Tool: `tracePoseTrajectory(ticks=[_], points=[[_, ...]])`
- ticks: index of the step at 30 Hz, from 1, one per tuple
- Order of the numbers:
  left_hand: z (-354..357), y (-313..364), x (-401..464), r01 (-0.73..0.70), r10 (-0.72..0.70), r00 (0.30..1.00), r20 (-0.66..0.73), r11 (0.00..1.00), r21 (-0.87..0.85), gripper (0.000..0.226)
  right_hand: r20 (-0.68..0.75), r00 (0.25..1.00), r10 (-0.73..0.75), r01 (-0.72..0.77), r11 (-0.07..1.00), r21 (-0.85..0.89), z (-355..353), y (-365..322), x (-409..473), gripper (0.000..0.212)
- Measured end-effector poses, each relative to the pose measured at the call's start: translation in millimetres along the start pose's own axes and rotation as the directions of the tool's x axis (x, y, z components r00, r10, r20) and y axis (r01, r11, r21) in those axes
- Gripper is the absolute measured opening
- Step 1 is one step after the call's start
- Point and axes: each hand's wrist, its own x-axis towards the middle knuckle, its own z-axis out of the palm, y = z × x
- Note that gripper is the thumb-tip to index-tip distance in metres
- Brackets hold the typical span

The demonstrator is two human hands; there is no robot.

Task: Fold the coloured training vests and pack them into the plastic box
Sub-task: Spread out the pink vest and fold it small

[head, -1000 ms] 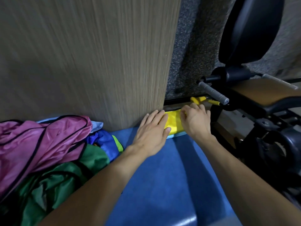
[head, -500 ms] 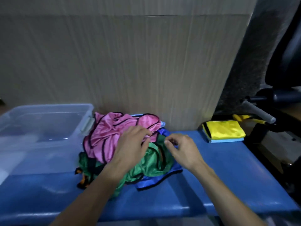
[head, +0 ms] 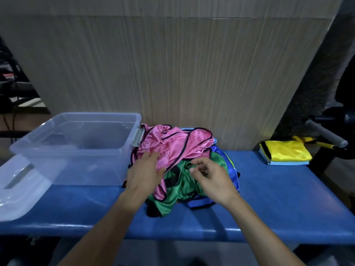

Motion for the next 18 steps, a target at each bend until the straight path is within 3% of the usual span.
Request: tracePoseTrajectory(ticks=[2,4,7,10,15,18], points=[[-4,2,-4,-0.053,0.037,0.995,-0.097,0.986,-0.158,0.021,0.006,0.998,0.066,-0.066,0.993,0.094,1,-2,2,0.012],[-12,17,-11,-0.144,0.090,0.985,-0.146,0.900,-0.412,0.011,0.004,0.990,0.143,-0.138,0.949,0.282,4,-6,4,0.012],[-21,43,-22,-0.254,0.290,0.955,-0.056,0.710,-0.657,0.010,0.103,0.950,0.293,-0.296,0.753,0.588,4,-21,4,0.017],[-19,49,-24,-0.248,0.398,0.916,0.054,0.665,-0.705,0.019,0.265,0.916,0.302,-0.399,0.596,0.697,-3,-23,3,0.031],[-27,55,-27,-0.221,0.463,0.882,0.089,0.573,-0.789,0.036,0.216,0.929,0.300,-0.359,0.596,0.718,-15,-8,3,0.025],[-25,45,-16,-0.231,0.251,0.964,-0.084,0.641,-0.732,0.039,0.174,0.950,0.260,-0.301,0.605,0.737,-42,-8,1,0.024]])
